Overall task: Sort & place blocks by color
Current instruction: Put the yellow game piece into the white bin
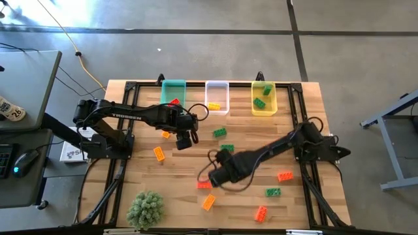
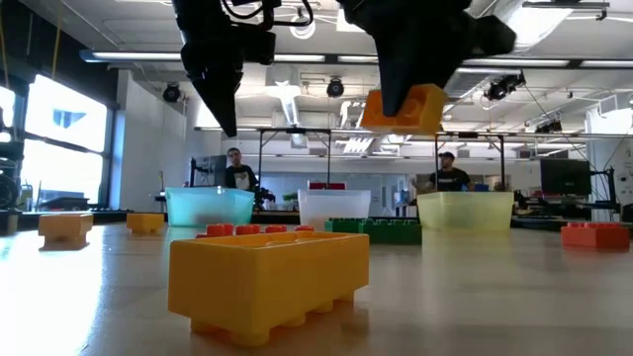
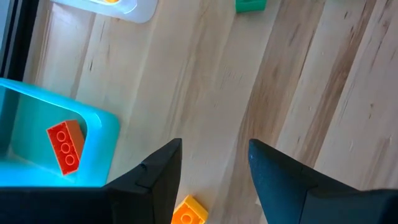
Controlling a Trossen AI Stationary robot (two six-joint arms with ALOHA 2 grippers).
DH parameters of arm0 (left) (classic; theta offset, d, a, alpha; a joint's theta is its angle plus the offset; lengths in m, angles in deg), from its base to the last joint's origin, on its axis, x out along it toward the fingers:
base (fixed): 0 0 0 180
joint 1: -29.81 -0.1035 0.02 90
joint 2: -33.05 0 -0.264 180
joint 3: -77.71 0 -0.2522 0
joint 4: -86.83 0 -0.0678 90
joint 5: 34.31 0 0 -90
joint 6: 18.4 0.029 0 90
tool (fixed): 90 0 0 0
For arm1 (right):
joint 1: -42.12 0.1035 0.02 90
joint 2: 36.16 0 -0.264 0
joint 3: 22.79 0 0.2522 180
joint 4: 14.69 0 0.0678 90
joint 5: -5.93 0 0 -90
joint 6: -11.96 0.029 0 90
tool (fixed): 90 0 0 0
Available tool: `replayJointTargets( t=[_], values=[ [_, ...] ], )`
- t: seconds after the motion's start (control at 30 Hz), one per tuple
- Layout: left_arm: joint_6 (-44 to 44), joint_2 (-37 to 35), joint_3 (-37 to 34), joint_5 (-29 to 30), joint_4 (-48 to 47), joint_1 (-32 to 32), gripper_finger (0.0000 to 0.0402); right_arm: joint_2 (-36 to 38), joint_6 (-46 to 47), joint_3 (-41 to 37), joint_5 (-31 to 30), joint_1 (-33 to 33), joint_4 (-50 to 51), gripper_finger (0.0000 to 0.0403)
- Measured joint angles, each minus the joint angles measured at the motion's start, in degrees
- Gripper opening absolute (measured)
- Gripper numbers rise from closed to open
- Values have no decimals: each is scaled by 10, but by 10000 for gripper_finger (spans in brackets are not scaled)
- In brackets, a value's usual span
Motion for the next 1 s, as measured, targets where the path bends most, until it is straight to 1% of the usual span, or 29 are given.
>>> replayJointTargets(
  t=[0.13, 0.27, 0.5, 0.63, 0.7, 0.83, 1.0],
  values=[
    [0, 0, 0, 0, 0, 0, 174, 29, -76, 0, -24, -43, 22, 62],
    [0, 0, 0, 0, -4, 0, 174, 59, -182, 0, -54, -93, 32, 62],
    [0, 0, 0, 0, -5, 0, 174, 89, -385, 0, -61, -215, 35, 62],
    [0, 0, 0, 0, -4, -1, 174, 91, -500, 0, -43, -290, 33, 62],
    [0, 0, 0, 0, -4, -1, 174, 91, -557, 0, -24, -324, 23, 62],
    [-11, 0, 0, 0, -4, 0, 174, 91, -651, 0, 26, -391, -37, 62],
    [-48, 0, 0, 0, -4, 0, 174, 91, -716, 0, 81, -460, -125, 62]
  ],
)
